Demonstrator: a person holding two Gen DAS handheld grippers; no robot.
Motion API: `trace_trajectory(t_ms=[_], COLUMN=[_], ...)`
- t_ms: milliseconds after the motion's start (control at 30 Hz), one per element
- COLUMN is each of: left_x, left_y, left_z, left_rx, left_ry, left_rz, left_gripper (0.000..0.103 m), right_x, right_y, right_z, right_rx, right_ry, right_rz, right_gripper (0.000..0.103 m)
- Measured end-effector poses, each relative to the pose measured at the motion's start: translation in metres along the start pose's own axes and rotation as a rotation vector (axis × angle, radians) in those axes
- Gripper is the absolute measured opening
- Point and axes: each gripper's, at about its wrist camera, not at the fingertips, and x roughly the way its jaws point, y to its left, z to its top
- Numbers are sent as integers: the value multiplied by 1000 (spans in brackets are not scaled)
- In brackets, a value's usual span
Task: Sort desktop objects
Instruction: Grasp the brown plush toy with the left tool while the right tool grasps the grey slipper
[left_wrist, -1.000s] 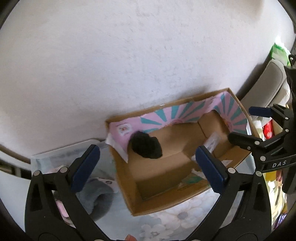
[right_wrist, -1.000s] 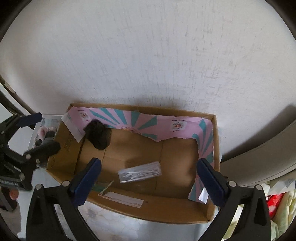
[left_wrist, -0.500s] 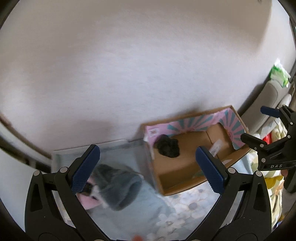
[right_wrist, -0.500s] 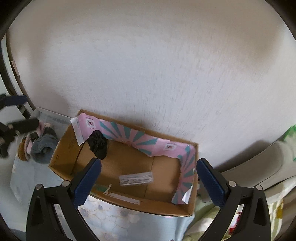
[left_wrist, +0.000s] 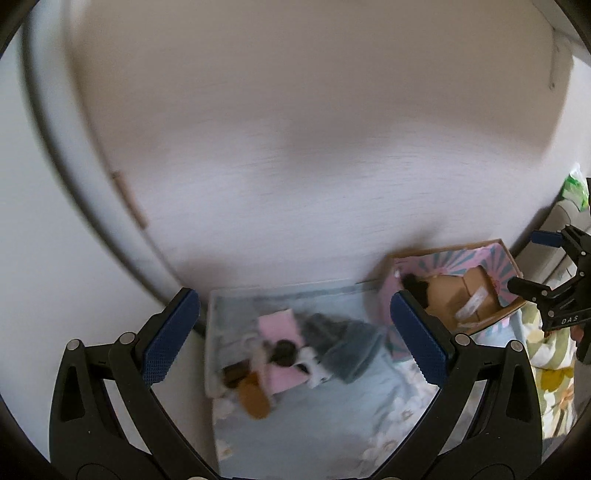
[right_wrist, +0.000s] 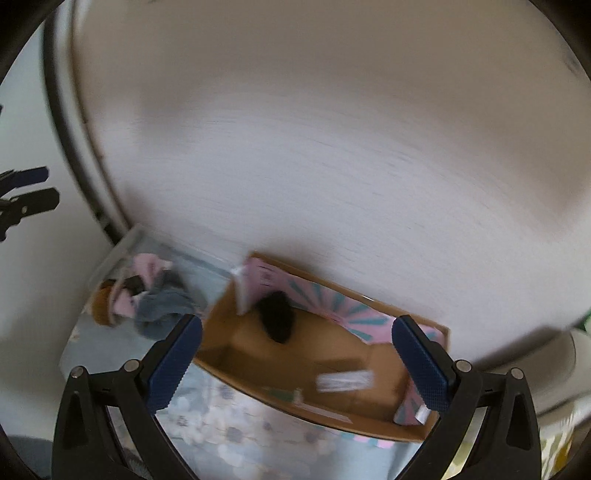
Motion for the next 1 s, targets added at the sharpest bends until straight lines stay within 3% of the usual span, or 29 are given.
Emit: trace_trajectory(t_ms=[367,533,700,1000], left_x=[10,42,91,146], left_y=[53,54,54,59], left_z=[-74,-121,-164,-195], left_rx=[-94,-124,-119,-133], left_ry=[85,144,196,183], left_rz=[36,20,58,60], left_gripper=[103,99,88,81], right_x=[31,67,121,201], right_y=[84,114,142,178], right_z=[24,25,27,11], right_rx=[-266,-372,-435,-596], right_ry=[35,113,219,369], right_rz=[167,254,338,386], right_gripper=[103,103,103,103])
